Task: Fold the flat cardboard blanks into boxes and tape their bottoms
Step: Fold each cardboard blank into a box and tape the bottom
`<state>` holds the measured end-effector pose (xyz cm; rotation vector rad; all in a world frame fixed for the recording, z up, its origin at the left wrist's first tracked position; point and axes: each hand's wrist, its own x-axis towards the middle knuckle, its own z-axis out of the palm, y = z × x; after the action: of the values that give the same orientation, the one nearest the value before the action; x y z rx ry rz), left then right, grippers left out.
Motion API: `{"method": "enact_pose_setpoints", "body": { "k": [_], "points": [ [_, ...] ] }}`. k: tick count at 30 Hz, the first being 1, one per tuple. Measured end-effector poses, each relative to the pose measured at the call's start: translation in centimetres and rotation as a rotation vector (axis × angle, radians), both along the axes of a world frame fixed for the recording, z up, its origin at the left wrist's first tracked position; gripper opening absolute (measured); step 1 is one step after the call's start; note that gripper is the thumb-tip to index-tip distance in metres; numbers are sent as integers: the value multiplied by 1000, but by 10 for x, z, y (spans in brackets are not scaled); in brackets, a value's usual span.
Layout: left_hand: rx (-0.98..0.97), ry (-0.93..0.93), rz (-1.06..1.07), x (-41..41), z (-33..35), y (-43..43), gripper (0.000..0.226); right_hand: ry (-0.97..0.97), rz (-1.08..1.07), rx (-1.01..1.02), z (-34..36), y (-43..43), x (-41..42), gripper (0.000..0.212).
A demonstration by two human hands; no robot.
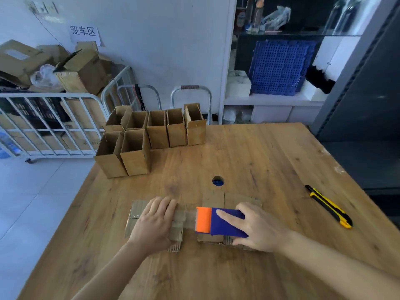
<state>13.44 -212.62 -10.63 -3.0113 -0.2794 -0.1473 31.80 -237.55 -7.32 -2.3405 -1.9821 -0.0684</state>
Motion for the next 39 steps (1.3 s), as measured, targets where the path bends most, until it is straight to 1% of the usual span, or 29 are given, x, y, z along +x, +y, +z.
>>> {"method": "enact_pose_setpoints", "body": {
  "k": [3, 10, 13, 17, 20, 22, 26, 28, 31, 33, 35, 39],
  "points": [
    [3, -8, -20, -1, 2, 0, 111, -7, 17, 12, -4, -6, -3, 95],
    [-24, -10, -26, 0, 5, 1, 112, 2, 22, 53, -1, -11, -6, 94],
    [-20, 15, -18, 2, 4, 1, 113, -22, 12, 59, 1, -13, -9, 95],
    [-4, 44, -19, 3, 3, 2, 119, -58, 7, 16, -1, -1, -10, 92],
    [8, 46, -50, -2, 2, 4, 124, -42, 1, -53, -3, 15, -10, 93],
    [38, 54, -101, -5, 5, 6, 119, -45, 9, -66, -2, 22, -7, 94],
    [124, 82, -189, -7, 7, 11, 102, -7, 3, -129, 3, 23, -1, 93],
    [142, 110, -191, -7, 9, 12, 94, 8, 15, -181, 12, 26, -8, 87],
    [148, 118, -189, -5, 10, 11, 84, -8, 3, -194, 26, 39, -26, 72],
    [138, 93, -192, -4, 10, 10, 81, -85, -52, -217, 29, 47, -35, 70],
    [121, 67, -196, -2, 11, 10, 81, -103, -118, -262, 31, 53, -42, 71],
    [103, 54, -193, -3, 11, 8, 82, 40, -298, -401, 25, 55, -32, 69]
  ]
}}
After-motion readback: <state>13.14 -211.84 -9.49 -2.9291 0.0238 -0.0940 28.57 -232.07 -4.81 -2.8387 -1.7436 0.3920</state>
